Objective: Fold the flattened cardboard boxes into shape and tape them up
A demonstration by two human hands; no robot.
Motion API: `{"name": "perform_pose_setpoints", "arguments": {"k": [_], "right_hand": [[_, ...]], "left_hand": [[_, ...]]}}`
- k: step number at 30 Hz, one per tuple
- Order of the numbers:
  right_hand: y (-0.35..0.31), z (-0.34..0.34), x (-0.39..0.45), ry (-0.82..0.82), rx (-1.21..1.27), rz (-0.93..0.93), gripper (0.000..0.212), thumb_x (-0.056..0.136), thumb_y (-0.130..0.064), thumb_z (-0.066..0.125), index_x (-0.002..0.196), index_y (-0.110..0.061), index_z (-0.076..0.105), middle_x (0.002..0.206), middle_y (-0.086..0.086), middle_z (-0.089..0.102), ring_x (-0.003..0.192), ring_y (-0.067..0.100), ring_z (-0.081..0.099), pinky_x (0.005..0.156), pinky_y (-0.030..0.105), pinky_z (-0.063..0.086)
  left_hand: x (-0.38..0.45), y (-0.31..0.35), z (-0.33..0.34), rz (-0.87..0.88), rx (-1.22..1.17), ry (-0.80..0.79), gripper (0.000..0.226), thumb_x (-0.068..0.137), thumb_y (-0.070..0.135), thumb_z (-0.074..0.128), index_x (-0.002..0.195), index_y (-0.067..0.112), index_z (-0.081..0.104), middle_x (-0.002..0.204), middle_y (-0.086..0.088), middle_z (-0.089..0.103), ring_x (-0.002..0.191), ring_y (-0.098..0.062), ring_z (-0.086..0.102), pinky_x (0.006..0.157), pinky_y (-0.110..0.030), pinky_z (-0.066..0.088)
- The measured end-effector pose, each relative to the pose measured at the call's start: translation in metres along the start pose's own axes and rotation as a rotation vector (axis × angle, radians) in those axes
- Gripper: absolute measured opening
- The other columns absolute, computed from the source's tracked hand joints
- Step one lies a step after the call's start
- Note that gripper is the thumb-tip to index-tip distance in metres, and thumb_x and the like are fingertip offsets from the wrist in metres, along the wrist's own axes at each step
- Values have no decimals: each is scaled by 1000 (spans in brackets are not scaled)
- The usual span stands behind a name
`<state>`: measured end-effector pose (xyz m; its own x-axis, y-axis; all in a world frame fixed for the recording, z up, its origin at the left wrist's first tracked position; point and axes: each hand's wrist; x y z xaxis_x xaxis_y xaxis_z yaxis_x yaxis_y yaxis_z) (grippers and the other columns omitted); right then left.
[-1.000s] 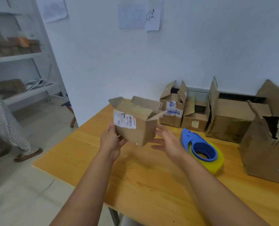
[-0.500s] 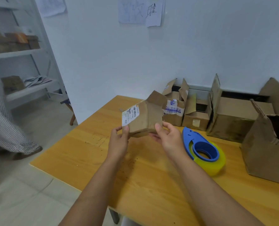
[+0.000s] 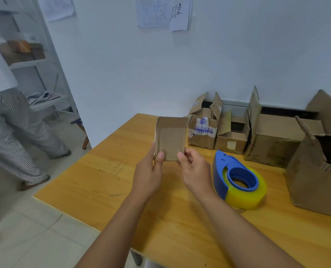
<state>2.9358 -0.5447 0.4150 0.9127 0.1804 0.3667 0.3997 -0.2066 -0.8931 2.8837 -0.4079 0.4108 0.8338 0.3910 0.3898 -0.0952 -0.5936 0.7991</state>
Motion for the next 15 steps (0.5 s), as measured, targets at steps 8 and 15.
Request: {"name": "perform_pose_setpoints", "arguments": {"k": [8,15], "right_hand": [[17,8,-5,-176,-410,11,7,101,-21,56,98,-21,50,100,-5,56,86,13,56,70,33,52],[29,18,-7,-375,-582,37,27,100,-23,54,127,-25,53,123,-1,59,108,17,56,81,27,46]], "left_hand": [[0,-34,0,-55,78,-72,52,95,29,63,137,42,34,103,34,59,91,14,57,60,-10,45],[-1,-41,11,-137,39,-26,99,70,57,81,149,30,28,151,8,39,134,-8,42,102,-26,44]]}}
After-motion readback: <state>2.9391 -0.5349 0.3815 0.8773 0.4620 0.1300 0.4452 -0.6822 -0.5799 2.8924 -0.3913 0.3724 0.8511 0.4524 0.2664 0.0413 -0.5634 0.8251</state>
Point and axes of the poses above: each hand's wrist, its own x-axis towards the middle knuckle, its own z-axis out of the palm, y = z × x
